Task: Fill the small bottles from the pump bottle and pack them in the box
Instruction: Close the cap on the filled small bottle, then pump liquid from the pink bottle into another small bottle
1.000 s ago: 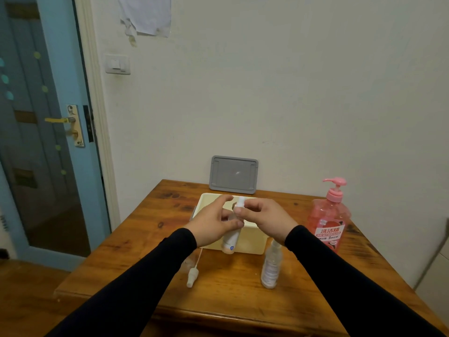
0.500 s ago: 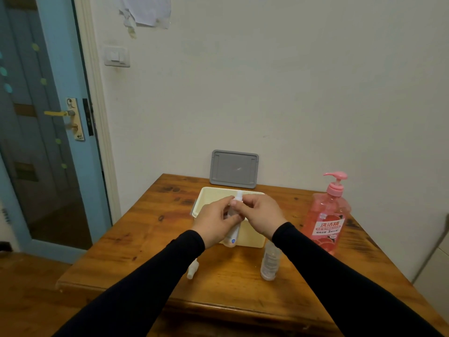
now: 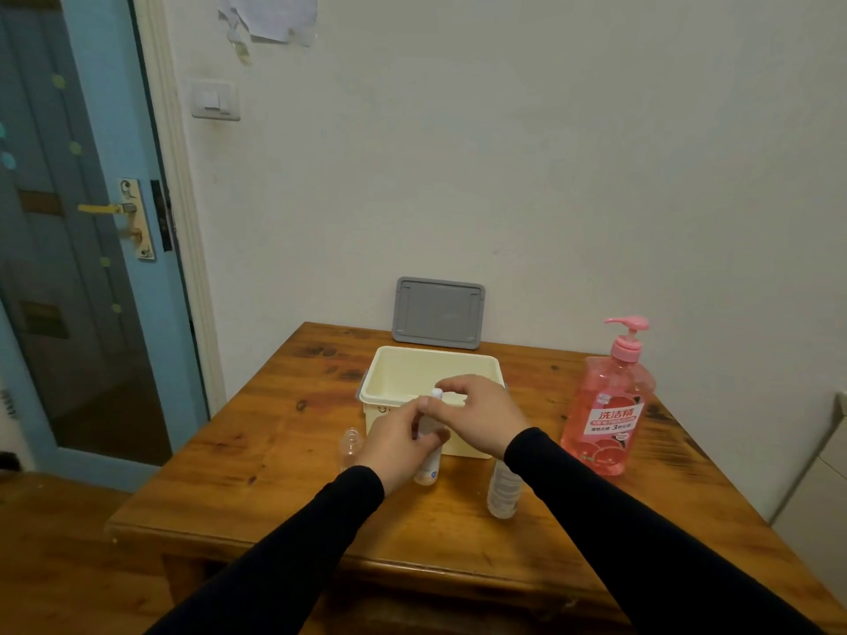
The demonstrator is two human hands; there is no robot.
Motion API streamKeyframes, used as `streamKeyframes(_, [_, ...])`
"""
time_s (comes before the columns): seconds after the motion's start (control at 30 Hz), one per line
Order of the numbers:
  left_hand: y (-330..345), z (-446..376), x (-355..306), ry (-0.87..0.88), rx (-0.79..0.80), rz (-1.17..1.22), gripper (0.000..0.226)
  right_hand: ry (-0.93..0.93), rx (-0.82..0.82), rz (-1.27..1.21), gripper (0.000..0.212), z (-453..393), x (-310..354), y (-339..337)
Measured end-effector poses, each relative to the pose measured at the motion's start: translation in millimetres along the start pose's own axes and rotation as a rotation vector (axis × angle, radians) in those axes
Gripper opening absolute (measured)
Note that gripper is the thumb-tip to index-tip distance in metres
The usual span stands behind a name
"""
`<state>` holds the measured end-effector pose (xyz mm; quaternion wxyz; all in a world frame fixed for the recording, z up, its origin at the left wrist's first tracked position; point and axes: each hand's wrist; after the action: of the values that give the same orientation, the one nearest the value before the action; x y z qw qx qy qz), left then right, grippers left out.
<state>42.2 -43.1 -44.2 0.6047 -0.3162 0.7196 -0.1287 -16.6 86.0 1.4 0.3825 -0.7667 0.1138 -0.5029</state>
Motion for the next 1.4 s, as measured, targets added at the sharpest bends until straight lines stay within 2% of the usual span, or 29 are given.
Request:
streamKeyframes(0.07, [5.7,2.4,5.5,-0.017,0.006,-0.034,0.033,-0.049,-0.026,0.094,0.062,1.1,-1.0,-5.2])
streamKeyframes(0.2, [14.7,7.3,16.9,-0.036,-0.003,-0.04,0.015,-0.14,-0.025,0.229,0.074,3.1,-6.7,-17.5])
streamKeyframes(0.3, [21.0,9.5,24.6,-0.041,0.003,-0.041,0.015,-0.157,-0.009,0.311,0.082,2.7,-11.0,-25.7])
streamKeyframes(0.7, [28.0,14.9,32.0,-0.042,0.021,-0.004,0.01,-0.091,0.026,0.348,0.089,5.6,-35.7,-35.4])
streamKeyframes(0.87, [13.5,17.8,20.6,-0.011,0.045,0.022,0.031,-0.079,0.021,0.356,0.084,6.4,-41.3,-36.2])
streamKeyframes(0.93, [1.5,16.2,18.4,-0.003,-0.018,-0.02,0.043,-0.083,0.008,0.371,0.083,5.0,-43.4,-39.4])
streamKeyframes(1.07, [-30.6,8.7,25.5,0.024,-0.196,-0.137,0.043,-0.08,-0.001,0.383,0.083,0.7,-47.7,-41.7])
streamKeyframes(1.17, [-50.1,2.7,41.5,-0.068,-0.27,-0.217,0.046,-0.059,-0.002,0.379,0.087,-1.5,-49.1,-42.5])
streamKeyframes(1.4, [-49.6,5.4,72.6,-0.292,-0.132,-0.256,0.069,-0.021,-0.001,0.404,0.082,-4.2,-50.5,-42.3])
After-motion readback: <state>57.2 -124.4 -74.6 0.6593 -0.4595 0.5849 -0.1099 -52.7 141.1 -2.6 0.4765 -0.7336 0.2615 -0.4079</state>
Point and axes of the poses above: each hand's wrist, its own z-axis away from the middle knuckle, its own y-axis out of the palm, x = y × z, and after that the axes turned 4 degrees about -z, right-handed
